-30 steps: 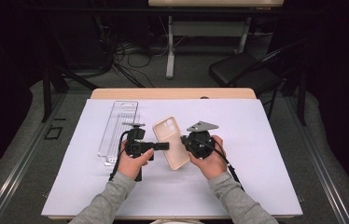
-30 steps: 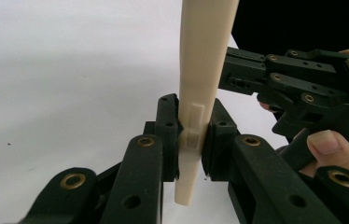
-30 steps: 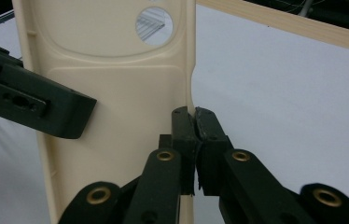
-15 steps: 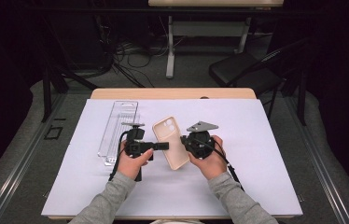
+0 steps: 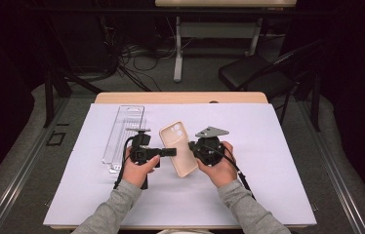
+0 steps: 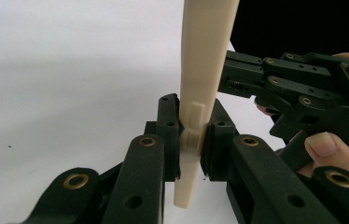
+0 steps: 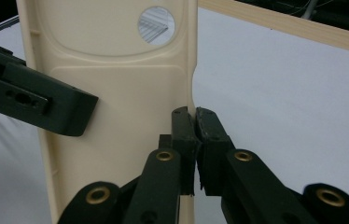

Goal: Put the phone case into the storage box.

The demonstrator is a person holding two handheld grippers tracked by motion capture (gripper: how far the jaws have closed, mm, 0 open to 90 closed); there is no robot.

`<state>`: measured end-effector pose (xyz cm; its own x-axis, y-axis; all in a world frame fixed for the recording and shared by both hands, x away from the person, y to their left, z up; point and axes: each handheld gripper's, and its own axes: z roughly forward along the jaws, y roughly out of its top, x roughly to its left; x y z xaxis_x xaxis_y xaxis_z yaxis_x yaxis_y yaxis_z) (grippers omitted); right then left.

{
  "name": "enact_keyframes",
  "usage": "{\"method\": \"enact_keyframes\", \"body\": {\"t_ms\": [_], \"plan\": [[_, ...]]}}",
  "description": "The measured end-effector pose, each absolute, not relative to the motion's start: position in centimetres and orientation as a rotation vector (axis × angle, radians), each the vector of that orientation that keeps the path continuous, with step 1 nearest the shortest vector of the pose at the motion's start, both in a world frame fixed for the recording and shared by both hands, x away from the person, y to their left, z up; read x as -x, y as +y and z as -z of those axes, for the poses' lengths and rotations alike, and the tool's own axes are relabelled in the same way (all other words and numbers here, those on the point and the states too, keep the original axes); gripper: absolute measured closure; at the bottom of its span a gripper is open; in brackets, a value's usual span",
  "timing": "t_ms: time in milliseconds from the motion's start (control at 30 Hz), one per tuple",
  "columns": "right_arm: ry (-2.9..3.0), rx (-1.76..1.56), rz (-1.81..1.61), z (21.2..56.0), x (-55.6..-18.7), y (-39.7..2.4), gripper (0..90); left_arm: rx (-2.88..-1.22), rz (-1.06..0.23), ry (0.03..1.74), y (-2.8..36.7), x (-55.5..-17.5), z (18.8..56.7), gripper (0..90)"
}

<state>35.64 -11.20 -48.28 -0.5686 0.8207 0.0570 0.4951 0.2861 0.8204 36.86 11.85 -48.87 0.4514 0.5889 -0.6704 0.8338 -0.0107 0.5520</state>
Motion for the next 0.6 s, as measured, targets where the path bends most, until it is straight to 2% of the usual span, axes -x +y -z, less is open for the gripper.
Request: {"method": "enact_keyframes", "body": {"t_ms": [600], "plan": [[2.163, -1.164, -1.237, 47.86, -35.46, -11.40, 74.1, -1.689, 0.285, 1.242, 12.75, -37.07, 48.68, 80.4]]}}
